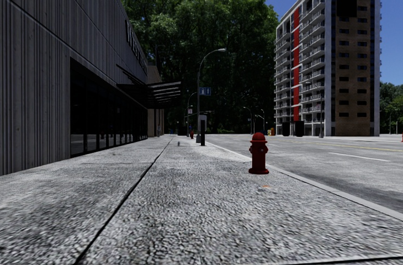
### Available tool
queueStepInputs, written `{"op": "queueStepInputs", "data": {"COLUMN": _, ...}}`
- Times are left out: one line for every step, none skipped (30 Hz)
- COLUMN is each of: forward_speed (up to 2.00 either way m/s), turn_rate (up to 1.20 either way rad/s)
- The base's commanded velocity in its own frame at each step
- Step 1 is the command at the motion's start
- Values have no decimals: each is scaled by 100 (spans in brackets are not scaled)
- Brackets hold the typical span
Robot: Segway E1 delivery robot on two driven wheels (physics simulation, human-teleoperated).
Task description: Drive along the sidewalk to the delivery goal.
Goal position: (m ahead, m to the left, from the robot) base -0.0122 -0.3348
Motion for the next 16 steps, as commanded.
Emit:
{"op": "queueStepInputs", "data": {"forward_speed": 0, "turn_rate": 0}}
{"op": "queueStepInputs", "data": {"forward_speed": 0, "turn_rate": 0}}
{"op": "queueStepInputs", "data": {"forward_speed": 0, "turn_rate": 0}}
{"op": "queueStepInputs", "data": {"forward_speed": 0, "turn_rate": 0}}
{"op": "queueStepInputs", "data": {"forward_speed": 0, "turn_rate": 0}}
{"op": "queueStepInputs", "data": {"forward_speed": 0, "turn_rate": 0}}
{"op": "queueStepInputs", "data": {"forward_speed": 0, "turn_rate": 0}}
{"op": "queueStepInputs", "data": {"forward_speed": 0, "turn_rate": 0}}
{"op": "queueStepInputs", "data": {"forward_speed": 0, "turn_rate": 0}}
{"op": "queueStepInputs", "data": {"forward_speed": 0, "turn_rate": 0}}
{"op": "queueStepInputs", "data": {"forward_speed": 0, "turn_rate": 0}}
{"op": "queueStepInputs", "data": {"forward_speed": 0, "turn_rate": 0}}
{"op": "queueStepInputs", "data": {"forward_speed": 0, "turn_rate": 0}}
{"op": "queueStepInputs", "data": {"forward_speed": 0, "turn_rate": 0}}
{"op": "queueStepInputs", "data": {"forward_speed": 0, "turn_rate": 0}}
{"op": "queueStepInputs", "data": {"forward_speed": 0, "turn_rate": 0}}
